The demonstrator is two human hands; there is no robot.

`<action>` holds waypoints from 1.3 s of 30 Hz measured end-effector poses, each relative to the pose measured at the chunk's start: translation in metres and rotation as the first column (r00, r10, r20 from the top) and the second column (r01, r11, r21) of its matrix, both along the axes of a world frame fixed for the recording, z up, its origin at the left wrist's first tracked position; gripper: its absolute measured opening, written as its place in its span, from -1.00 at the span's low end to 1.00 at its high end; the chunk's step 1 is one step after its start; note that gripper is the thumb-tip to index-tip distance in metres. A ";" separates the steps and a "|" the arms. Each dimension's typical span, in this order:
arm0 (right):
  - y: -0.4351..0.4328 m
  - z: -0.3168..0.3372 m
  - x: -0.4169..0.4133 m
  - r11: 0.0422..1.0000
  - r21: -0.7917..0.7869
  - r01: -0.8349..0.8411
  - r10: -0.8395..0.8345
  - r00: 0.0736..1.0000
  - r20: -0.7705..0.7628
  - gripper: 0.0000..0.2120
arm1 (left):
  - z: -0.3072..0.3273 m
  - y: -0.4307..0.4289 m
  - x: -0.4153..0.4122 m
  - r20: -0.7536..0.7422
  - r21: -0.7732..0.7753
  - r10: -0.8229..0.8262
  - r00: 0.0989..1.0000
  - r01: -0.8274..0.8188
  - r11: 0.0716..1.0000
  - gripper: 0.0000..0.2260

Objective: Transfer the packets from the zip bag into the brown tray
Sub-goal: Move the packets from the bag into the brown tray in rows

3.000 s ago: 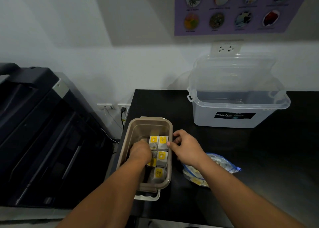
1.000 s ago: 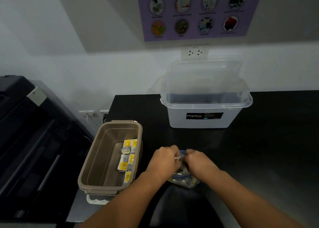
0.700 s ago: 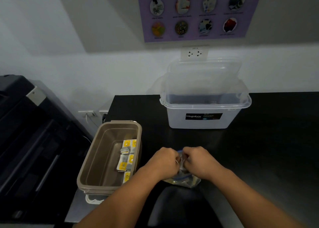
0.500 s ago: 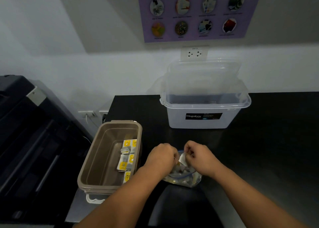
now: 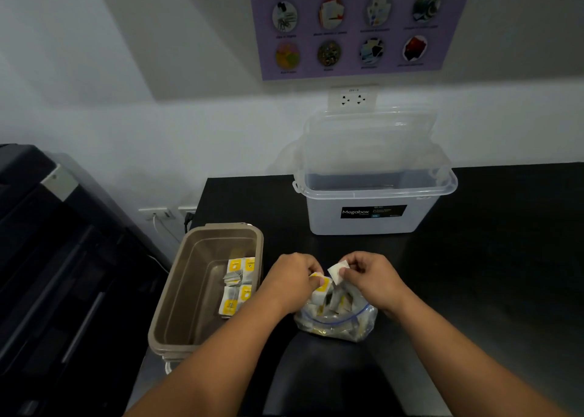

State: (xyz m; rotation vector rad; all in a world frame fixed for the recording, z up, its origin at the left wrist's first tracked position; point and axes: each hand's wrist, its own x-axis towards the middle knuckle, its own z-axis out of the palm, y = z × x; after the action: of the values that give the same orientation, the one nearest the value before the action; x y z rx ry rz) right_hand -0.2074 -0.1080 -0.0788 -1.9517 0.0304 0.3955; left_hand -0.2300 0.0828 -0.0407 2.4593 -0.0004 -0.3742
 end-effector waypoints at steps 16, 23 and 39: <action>0.008 -0.001 -0.010 0.966 0.116 0.230 -0.217 0.970 -0.115 -0.84 | -0.013 -0.008 0.009 -0.212 0.089 -0.075 0.974 0.095 0.991 -0.90; 0.015 0.009 -0.017 0.921 0.249 0.300 -0.285 0.954 -0.096 -0.87 | 0.018 0.011 0.010 0.062 -0.014 -0.023 0.998 0.024 1.000 -0.87; 0.081 0.043 -0.011 0.861 0.416 0.292 -0.252 0.956 -0.149 -0.75 | 0.049 0.149 -0.008 -0.093 -0.016 0.220 0.971 -0.222 0.975 -0.78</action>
State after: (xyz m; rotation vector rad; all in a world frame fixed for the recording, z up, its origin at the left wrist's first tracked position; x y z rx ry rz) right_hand -0.2181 -0.0270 -0.0360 -1.4579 0.2549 0.2722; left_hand -0.2375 0.2314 0.0084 2.3835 0.3031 -0.3839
